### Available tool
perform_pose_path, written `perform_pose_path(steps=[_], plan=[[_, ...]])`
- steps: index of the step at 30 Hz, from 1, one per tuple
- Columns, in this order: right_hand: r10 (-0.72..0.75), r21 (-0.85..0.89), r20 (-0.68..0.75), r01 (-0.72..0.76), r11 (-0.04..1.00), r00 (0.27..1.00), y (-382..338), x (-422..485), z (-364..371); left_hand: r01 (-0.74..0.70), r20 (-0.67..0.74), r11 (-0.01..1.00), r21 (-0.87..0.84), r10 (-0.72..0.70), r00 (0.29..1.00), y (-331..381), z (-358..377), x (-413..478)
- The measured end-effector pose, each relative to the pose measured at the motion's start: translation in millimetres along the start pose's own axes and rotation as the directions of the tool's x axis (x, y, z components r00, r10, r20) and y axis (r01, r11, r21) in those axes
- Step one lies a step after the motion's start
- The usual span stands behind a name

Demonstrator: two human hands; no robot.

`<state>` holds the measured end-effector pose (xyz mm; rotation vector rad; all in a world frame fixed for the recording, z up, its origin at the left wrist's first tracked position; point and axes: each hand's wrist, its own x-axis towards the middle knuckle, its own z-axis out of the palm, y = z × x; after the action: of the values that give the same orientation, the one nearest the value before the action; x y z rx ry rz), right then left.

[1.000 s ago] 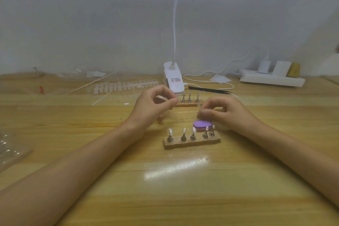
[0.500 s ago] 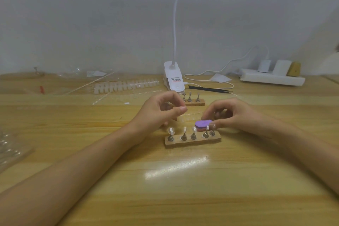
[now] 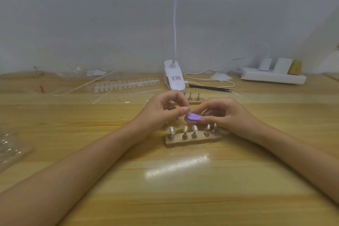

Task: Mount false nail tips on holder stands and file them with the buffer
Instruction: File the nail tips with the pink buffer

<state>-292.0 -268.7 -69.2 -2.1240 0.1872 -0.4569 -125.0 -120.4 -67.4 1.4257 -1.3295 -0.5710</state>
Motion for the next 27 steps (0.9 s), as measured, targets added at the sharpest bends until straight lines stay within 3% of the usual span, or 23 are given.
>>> perform_pose_path(steps=[10,16,20,27], plan=[[0.147,0.23,-0.018,-0.139,0.963,0.989,-2,0,0,-0.011,0.105,0.997,0.072,0.003,0.994,-4,-1,-3],[0.104,0.151,-0.18,-0.077,0.986,0.978,-1,-2,4,0.032,0.181,0.998,0.052,-0.041,0.983,-5,-3,-3],[0.056,0.08,-0.12,-0.047,0.996,0.991,-2,-3,5,0.047,0.295,0.999,0.005,-0.047,0.954,-6,-5,0],[0.142,0.118,0.132,-0.158,0.98,0.981,-1,-5,-16,0.056,0.376,0.998,0.031,-0.063,0.924,-6,-11,0]])
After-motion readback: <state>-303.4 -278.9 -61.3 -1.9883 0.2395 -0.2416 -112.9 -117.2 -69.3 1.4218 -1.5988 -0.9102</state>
